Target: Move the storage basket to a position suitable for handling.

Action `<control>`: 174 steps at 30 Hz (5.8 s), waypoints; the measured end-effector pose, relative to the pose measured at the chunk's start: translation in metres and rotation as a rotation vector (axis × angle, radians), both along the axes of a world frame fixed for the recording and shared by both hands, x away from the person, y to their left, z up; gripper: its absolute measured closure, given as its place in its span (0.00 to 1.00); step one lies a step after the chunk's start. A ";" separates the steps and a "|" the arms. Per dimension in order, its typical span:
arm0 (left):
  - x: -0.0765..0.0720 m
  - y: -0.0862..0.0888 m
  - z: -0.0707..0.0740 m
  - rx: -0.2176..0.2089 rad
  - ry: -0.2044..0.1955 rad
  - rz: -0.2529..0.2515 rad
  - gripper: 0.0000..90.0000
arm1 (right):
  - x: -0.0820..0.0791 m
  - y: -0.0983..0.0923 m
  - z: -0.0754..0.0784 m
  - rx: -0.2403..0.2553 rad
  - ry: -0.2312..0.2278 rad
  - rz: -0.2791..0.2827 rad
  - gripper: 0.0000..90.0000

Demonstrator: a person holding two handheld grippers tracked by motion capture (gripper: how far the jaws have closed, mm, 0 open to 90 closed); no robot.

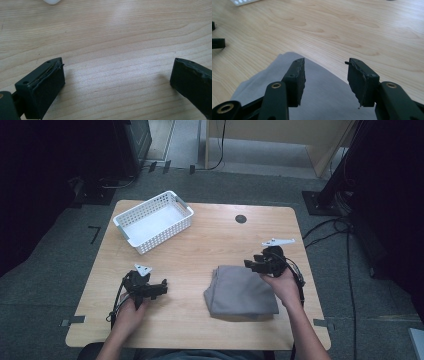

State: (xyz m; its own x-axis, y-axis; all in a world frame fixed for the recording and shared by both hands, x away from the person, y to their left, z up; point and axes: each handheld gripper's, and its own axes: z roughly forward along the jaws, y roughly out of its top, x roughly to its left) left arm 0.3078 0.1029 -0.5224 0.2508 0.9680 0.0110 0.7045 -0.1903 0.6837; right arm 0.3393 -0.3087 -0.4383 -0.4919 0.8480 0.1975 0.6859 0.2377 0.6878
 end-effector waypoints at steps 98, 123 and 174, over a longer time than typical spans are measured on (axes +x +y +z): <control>-0.005 -0.004 0.000 0.004 0.000 -0.073 0.00 | 0.194 0.268 -0.004 -0.055 -0.036 0.241 0.74; -0.006 -0.005 0.000 0.001 0.000 -0.078 0.00 | 0.186 0.254 -0.011 -0.062 0.024 0.238 0.80; -0.006 -0.005 0.000 0.000 -0.001 -0.078 0.00 | 0.146 0.154 -0.009 -0.026 0.005 0.157 0.76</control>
